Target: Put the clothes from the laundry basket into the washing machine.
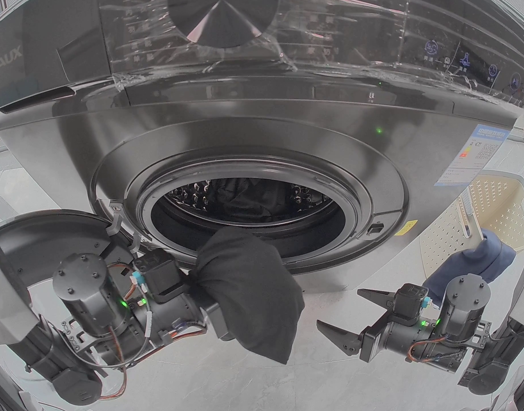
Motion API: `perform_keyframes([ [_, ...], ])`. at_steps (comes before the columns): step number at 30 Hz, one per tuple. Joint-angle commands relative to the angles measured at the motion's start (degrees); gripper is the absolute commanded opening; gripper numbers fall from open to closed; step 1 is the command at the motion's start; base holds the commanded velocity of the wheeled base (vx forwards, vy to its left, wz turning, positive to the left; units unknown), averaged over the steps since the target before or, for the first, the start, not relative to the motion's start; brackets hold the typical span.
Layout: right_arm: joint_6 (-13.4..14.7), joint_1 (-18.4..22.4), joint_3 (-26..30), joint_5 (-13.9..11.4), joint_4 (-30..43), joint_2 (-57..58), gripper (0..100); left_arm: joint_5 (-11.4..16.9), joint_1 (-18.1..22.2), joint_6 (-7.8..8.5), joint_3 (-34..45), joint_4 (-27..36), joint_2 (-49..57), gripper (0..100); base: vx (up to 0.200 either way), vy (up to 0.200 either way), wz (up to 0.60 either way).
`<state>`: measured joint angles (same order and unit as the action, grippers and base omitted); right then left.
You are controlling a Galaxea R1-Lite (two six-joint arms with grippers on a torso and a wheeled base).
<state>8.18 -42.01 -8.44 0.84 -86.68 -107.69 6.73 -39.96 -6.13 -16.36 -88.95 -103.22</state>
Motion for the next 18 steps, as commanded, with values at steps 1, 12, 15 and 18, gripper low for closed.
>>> perform_keyframes([
  [1, 0.0, -2.5, 2.0, 0.0, 0.0, 0.4, 100, -2.6, -1.1, 0.24, -8.2, -0.1, -8.2, 0, 0.0, 0.0, 0.0],
  [12, -0.2, -2.5, 2.5, 0.0, 0.0, 2.7, 100, -2.9, 4.4, 2.97, -25.5, 0.4, -17.8, 0, 0.0, 0.0, 0.0],
  [15, -0.1, -2.4, 2.5, 0.1, 0.0, 2.8, 100, -3.0, 4.9, 2.88, -26.7, 0.4, -19.4, 0, 0.0, 0.0, 0.0],
  [18, -0.2, -2.2, 2.5, 0.0, -0.1, 2.8, 100, -3.4, 6.7, 1.21, -32.4, 0.5, -23.6, 0, 0.0, 0.0, 0.0],
])
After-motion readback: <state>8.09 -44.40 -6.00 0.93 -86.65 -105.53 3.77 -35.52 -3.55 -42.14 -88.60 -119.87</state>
